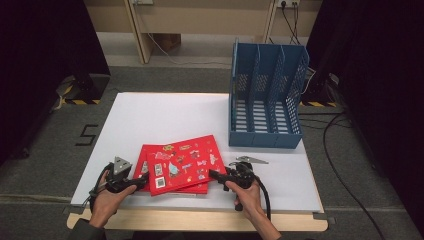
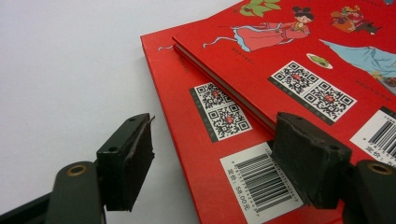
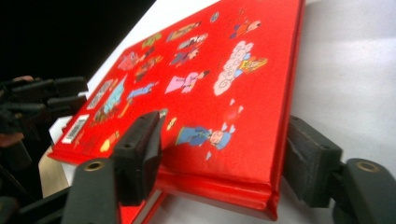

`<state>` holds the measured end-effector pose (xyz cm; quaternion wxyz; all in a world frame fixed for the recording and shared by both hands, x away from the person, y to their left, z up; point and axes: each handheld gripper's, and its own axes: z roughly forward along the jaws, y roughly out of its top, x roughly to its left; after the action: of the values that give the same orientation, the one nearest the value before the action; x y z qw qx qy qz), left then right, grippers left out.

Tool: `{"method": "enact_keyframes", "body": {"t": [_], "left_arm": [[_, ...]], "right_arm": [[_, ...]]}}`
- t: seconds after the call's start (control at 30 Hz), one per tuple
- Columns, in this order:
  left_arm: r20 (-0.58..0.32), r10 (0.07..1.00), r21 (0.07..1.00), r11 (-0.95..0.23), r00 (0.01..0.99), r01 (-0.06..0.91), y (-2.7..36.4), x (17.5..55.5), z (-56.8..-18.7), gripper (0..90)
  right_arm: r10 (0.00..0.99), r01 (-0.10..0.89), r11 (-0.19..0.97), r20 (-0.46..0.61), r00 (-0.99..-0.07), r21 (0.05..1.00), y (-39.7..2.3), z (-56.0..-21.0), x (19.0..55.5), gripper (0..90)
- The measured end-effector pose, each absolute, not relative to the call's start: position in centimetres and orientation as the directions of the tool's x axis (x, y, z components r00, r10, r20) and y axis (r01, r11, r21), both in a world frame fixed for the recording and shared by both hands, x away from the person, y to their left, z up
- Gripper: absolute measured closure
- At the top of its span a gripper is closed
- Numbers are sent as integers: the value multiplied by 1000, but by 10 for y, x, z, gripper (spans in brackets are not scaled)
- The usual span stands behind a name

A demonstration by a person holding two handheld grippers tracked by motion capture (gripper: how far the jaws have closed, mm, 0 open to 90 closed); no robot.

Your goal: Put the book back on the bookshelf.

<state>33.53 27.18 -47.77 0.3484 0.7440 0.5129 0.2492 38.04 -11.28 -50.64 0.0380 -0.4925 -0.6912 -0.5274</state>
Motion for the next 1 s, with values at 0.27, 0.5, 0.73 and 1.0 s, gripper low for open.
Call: {"method": "enact_keyframes", "body": {"t": [0.27,0.5,0.73,1.0], "left_arm": [[5,924,775,-244,382,582,267,335,-480,310],[-8,907,785,-255,421,565,259,334,-479,282],[23,883,792,-302,468,531,241,331,-479,251],[-22,870,795,-284,493,537,237,333,-481,205]], "right_arm": [[562,692,-225,672,-483,686,-124,-497,385,514],[567,620,-284,650,-507,731,-124,-483,397,617],[571,598,-298,641,-513,744,-110,-481,405,634],[619,492,-262,536,-574,830,-104,-454,411,667]]}}
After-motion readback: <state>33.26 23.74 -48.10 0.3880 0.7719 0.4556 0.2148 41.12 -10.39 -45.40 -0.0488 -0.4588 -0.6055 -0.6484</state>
